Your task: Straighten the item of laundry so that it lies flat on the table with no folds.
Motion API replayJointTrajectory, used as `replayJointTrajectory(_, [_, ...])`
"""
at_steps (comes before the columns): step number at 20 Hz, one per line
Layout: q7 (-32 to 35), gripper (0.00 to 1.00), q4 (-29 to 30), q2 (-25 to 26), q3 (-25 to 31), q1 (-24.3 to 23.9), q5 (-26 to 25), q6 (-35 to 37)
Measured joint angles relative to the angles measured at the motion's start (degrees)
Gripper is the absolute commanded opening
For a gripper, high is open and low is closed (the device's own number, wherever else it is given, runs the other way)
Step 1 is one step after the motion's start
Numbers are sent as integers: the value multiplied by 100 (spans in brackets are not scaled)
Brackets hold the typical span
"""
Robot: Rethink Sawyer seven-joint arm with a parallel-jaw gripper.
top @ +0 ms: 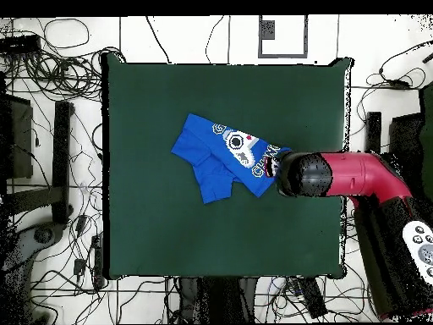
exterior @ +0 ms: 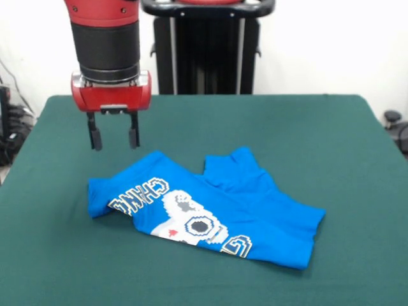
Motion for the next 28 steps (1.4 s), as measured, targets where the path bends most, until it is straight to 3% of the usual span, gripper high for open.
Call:
replayJointTrajectory(17, [314,100,0,11,-1261,515,960,-29])
replayJointTrajectory(28, [1705,100,2,37,-2364,1176,1782,-629])
